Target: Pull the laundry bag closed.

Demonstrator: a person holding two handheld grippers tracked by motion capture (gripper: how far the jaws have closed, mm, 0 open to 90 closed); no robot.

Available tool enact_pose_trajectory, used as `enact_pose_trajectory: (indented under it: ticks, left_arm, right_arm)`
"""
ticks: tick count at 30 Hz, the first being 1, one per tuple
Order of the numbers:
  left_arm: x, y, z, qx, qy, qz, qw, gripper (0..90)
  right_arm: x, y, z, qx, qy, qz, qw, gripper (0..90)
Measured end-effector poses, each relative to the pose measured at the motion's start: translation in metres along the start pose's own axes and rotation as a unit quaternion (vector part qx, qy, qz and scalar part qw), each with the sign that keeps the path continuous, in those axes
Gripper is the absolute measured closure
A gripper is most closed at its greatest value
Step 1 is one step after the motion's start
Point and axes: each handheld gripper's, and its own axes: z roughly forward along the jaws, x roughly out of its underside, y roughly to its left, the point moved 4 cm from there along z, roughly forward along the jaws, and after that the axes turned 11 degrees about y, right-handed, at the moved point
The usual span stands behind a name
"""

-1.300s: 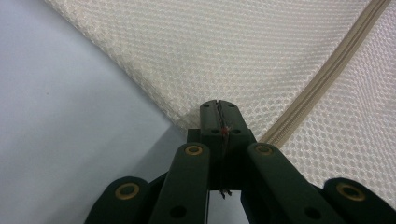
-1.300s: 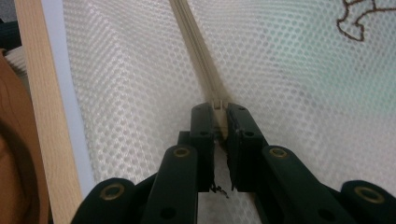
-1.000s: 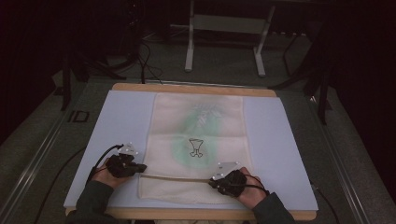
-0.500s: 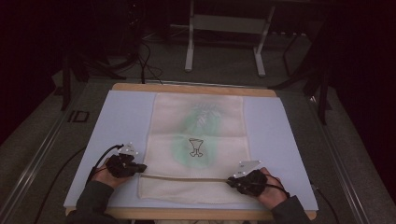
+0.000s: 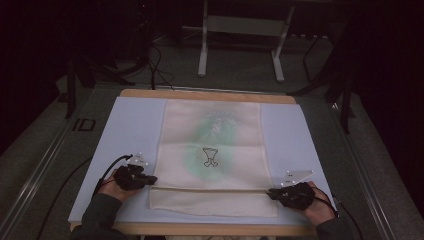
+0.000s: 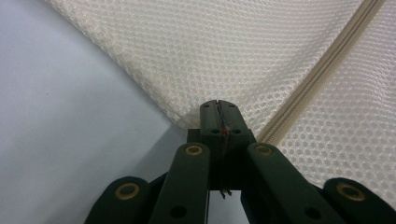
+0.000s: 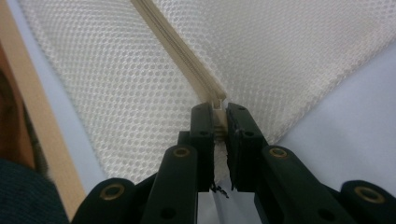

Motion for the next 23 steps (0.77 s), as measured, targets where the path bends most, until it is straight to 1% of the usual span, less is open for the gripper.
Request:
enact_pose_trajectory:
  ticks: [2,4,5,6,7,8,9,10,11,12,13,14,15,16,17,18,19,20,21,22,23]
  left_arm:
    - [0.000,0.000,0.000,-0.001,0.000,0.000,1.0000,90.0]
    - [0.000,0.000,0.000,-0.002,-0.001,0.002,1.0000,89.9]
    - [0.000,0.000,0.000,-0.001,-0.002,0.002,1.0000,89.8]
    - [0.000,0.000,0.000,-0.001,-0.002,0.002,1.0000,89.8]
    - [0.000,-0.001,0.000,-0.004,-0.003,0.004,1.0000,89.7]
    - [0.000,-0.001,0.000,-0.004,-0.003,0.004,1.0000,89.6]
    - [0.000,-0.001,-0.001,-0.006,-0.006,0.004,1.0000,89.5]
    - [0.000,-0.001,-0.001,-0.006,-0.006,0.004,1.0000,89.5]
    - [-0.001,-0.002,-0.002,-0.019,-0.012,0.007,0.9997,89.5]
    - [-0.001,-0.002,-0.002,-0.019,-0.012,0.007,0.9997,89.5]
    - [-0.002,-0.001,-0.006,-0.031,-0.026,0.004,0.9992,89.5]
    - [-0.002,-0.001,-0.006,-0.031,-0.026,0.004,0.9992,89.4]
    - [-0.002,0.001,-0.010,-0.030,-0.045,-0.003,0.9985,89.3]
    - [-0.002,0.001,-0.010,-0.030,-0.045,-0.003,0.9985,89.0]
    - [-0.001,0.005,-0.015,-0.047,-0.059,-0.015,0.9970,87.6]
    - [-0.001,0.005,-0.015,-0.047,-0.059,-0.015,0.9970,87.5]
    - [0.002,0.010,-0.016,-0.063,-0.065,-0.030,0.9955,86.5]
    - [0.002,0.010,-0.016,-0.063,-0.065,-0.030,0.9955,86.2]
    - [0.004,0.015,-0.017,-0.077,-0.063,-0.049,0.9939,85.9]
    - [0.004,0.015,-0.017,-0.077,-0.063,-0.049,0.9939,85.1]
    - [0.004,0.016,-0.018,-0.083,-0.068,-0.058,0.9925,82.7]
  right_arm:
    - [-0.001,0.000,0.001,0.004,0.004,-0.004,1.0000,82.2]
    - [-0.001,0.000,0.003,0.002,0.002,-0.002,1.0000,80.9]
    - [0.000,-0.001,0.004,-0.011,-0.006,0.004,0.9999,70.3]
    - [0.000,-0.001,0.004,-0.011,-0.006,0.004,0.9999,70.3]
    - [0.001,-0.002,0.003,-0.021,-0.025,0.007,0.9994,64.4]
    - [0.001,-0.002,0.002,-0.024,-0.029,0.010,0.9992,62.4]
    - [0.000,-0.003,0.001,-0.027,-0.040,0.014,0.9988,59.9]
    - [0.000,-0.003,0.001,-0.027,-0.040,0.014,0.9988,59.9]
    - [-0.001,-0.005,0.000,-0.017,-0.051,0.029,0.9981,58.2]
    - [-0.001,-0.005,0.000,-0.017,-0.051,0.029,0.9981,58.2]
    - [-0.001,-0.009,0.000,0.000,-0.063,0.044,0.9970,57.7]
    - [-0.001,-0.009,0.000,0.000,-0.063,0.044,0.9970,57.7]
    - [0.001,-0.013,0.000,0.010,-0.073,0.064,0.9952,57.7]
    - [0.001,-0.013,0.000,0.010,-0.073,0.064,0.9952,57.7]
    - [0.003,-0.019,0.001,0.028,-0.080,0.084,0.9929,56.8]
    - [0.003,-0.019,0.001,0.028,-0.080,0.084,0.9929,56.8]
    - [0.006,-0.025,0.003,0.045,-0.085,0.107,0.9896,55.7]
    - [0.007,-0.028,0.003,0.052,-0.090,0.116,0.9879,55.5]
    - [0.009,-0.031,0.003,0.063,-0.094,0.130,0.9850,54.3]
    - [0.009,-0.031,0.003,0.063,-0.094,0.130,0.9850,54.3]
    - [0.012,-0.039,0.005,0.089,-0.095,0.162,0.9782,51.3]
